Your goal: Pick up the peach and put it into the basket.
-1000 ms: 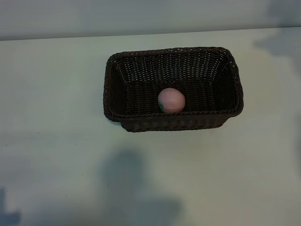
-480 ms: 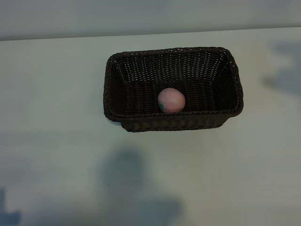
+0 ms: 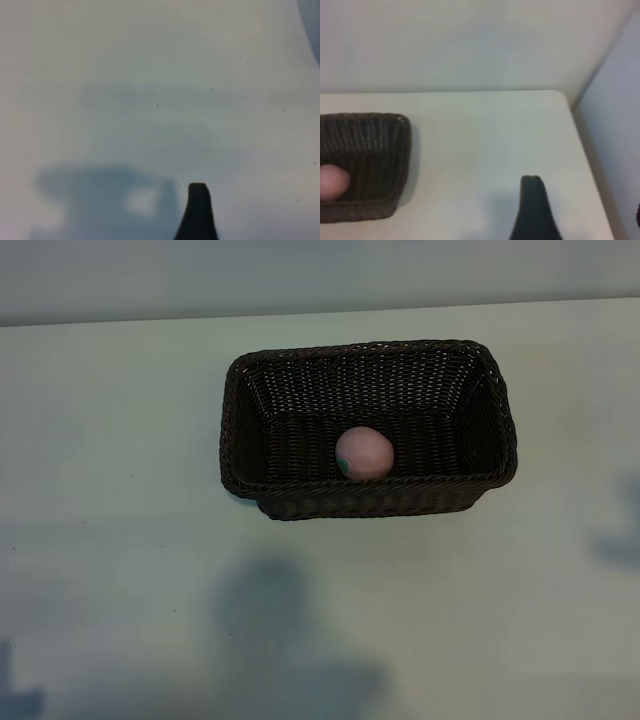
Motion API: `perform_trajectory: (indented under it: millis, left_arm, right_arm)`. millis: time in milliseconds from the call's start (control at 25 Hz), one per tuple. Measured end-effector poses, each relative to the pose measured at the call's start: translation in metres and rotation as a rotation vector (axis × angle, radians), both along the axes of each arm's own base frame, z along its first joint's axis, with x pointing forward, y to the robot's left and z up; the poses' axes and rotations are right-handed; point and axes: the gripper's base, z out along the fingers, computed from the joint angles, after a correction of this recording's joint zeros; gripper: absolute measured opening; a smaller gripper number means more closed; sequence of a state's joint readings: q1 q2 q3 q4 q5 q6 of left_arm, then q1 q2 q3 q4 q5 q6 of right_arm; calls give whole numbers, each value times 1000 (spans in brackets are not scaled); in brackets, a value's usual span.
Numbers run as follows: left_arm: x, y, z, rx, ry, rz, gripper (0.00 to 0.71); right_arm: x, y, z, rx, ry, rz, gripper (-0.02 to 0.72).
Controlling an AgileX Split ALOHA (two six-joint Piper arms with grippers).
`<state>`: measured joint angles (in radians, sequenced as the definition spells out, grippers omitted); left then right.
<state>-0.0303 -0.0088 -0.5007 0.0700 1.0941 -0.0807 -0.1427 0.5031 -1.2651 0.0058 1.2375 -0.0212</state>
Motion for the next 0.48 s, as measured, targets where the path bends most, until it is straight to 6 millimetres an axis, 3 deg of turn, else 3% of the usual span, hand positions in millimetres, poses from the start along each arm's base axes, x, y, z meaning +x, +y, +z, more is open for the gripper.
perform_trajectory:
  millis: [480]
  left_arm:
    - [0,0,0,0,0,0,593]
  right_arm:
    - [-54,0,-70,-20,-64,28,486]
